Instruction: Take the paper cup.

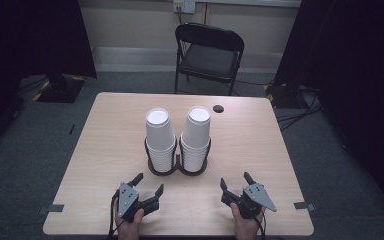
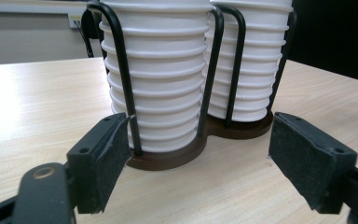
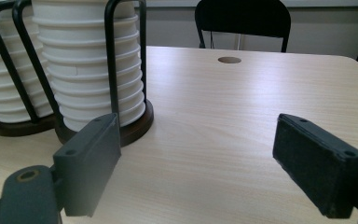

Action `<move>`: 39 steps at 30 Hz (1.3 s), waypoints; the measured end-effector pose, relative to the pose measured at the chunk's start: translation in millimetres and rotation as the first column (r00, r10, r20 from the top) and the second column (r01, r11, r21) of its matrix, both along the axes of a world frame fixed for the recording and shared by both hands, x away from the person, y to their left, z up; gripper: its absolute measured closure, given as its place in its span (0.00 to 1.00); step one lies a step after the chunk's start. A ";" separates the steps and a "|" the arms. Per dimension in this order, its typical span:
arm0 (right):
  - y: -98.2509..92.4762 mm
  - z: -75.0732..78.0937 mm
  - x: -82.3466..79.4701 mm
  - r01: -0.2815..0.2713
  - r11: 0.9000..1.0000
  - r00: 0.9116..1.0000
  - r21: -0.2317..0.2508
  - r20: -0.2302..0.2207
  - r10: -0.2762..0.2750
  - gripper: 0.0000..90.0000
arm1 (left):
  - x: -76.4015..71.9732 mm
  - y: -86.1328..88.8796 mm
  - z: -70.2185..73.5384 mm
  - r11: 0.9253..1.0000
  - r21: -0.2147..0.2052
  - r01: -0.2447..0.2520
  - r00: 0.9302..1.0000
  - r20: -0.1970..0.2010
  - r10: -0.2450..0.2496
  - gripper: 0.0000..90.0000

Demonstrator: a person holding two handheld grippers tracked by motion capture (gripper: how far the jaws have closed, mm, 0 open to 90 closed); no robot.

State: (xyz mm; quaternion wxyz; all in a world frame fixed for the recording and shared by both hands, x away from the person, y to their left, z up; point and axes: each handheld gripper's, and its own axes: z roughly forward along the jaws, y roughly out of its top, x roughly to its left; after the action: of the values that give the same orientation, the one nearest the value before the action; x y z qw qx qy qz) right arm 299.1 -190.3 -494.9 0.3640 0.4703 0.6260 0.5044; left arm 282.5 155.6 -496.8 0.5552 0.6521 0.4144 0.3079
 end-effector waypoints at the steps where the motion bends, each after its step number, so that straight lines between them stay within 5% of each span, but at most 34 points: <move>1: 0.2 0.1 0.3 -0.003 1.000 1.000 -0.005 -0.004 0.003 0.17 | 0.6 0.5 0.1 1.000 -0.007 0.005 1.000 -0.010 -0.005 0.22; 19: 1.1 0.0 -1.0 0.023 1.000 1.000 -0.009 0.006 -0.023 0.15 | 3.5 16.2 6.8 0.995 -0.080 0.067 0.996 -0.052 -0.071 0.23; 25: 2.7 0.1 -1.2 0.020 1.000 1.000 -0.022 0.009 -0.020 0.16 | -0.2 15.2 11.6 0.994 -0.072 0.081 0.996 -0.040 -0.084 0.24; 39: 3.1 0.1 -1.2 0.018 0.999 1.000 -0.026 0.006 -0.018 0.18 | 11.2 -2.2 49.1 0.995 -0.011 0.100 0.995 0.012 -0.100 0.21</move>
State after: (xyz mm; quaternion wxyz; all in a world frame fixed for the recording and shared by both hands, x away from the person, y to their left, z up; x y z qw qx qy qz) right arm 297.9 -187.2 -494.7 0.3764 0.4698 0.6272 0.4942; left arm 293.7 153.4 -447.7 0.5762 0.6668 0.3799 0.2812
